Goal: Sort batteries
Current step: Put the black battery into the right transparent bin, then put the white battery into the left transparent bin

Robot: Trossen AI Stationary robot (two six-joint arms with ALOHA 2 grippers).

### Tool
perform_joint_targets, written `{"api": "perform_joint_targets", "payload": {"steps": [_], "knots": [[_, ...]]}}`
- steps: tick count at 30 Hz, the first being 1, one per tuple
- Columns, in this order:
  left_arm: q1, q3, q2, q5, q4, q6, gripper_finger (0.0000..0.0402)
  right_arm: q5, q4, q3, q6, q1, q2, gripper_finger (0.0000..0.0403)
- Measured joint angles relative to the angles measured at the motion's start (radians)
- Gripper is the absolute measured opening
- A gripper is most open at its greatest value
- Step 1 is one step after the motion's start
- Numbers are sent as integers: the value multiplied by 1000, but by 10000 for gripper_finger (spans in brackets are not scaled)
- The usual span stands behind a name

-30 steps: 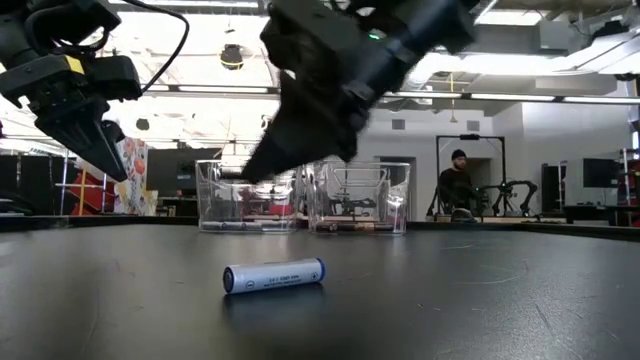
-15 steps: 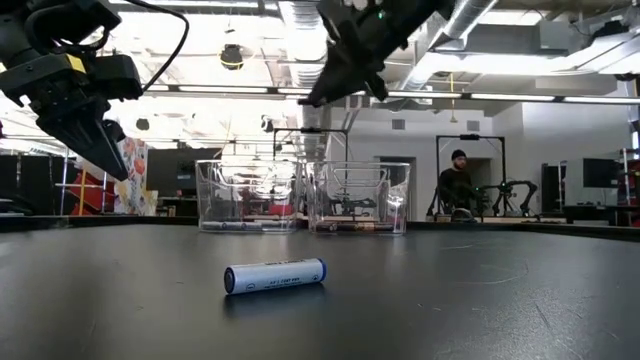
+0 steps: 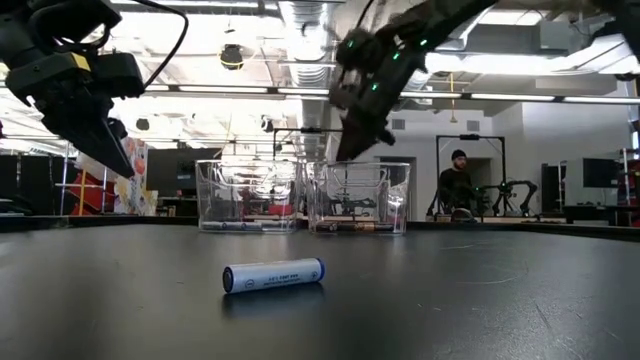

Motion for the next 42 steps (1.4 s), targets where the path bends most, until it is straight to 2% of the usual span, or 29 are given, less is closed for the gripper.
{"api": "perform_joint_targets", "payload": {"steps": [10,18,31,42], "knots": [[2,0,0,-28,8,-32,133,0,-276,214,-171,-59,252,34],[2,0,0,-28,14,-36,133,0,-367,311,-242,-69,371,34],[2,0,0,-27,14,-73,133,0,-365,330,-250,-69,388,68],[2,0,0,-26,14,-58,133,0,-430,372,-250,-70,364,130]]}}
